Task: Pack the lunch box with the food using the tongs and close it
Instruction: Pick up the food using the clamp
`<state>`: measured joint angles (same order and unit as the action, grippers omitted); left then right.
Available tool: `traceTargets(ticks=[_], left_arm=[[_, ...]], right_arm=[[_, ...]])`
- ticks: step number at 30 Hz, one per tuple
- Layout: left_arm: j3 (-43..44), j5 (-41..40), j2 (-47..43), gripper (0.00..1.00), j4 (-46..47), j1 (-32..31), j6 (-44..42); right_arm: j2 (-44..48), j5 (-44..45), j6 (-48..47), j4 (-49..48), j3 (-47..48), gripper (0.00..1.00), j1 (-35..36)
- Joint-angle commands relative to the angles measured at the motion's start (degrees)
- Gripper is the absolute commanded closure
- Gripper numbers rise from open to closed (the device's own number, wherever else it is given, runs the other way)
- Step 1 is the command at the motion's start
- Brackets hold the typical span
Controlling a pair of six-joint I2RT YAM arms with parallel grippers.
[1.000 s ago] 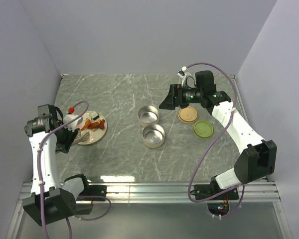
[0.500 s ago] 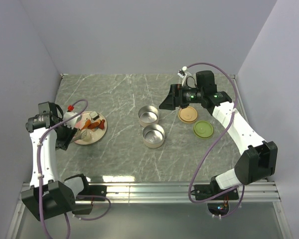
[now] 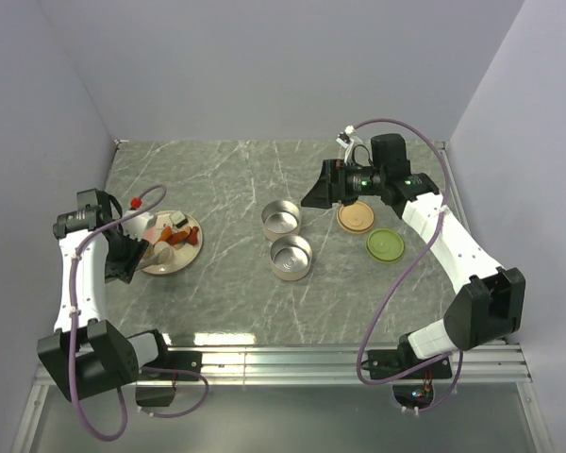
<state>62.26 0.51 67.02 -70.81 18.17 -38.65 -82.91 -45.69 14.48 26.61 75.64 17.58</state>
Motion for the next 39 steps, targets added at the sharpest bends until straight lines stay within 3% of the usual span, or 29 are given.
traceTargets(ticks=[1, 28, 39], left_arm=[[1.81, 1.94, 0.74, 0.48, 1.81, 0.20, 1.39], [1.64, 3.18, 5.92, 0.45, 6.82, -1.56, 4.90], [0.93, 2.56, 4.35, 0.56, 5.07, -1.65, 4.55]], right_arm=[[1.09, -0.27, 0.28, -1.39, 0.13, 0.00, -0.36], [-0.23, -0.01, 1.16, -1.47, 0.48, 0.00, -0.53], [-0.14, -0.19, 1.78, -1.82, -0.14, 0.00, -0.88]])
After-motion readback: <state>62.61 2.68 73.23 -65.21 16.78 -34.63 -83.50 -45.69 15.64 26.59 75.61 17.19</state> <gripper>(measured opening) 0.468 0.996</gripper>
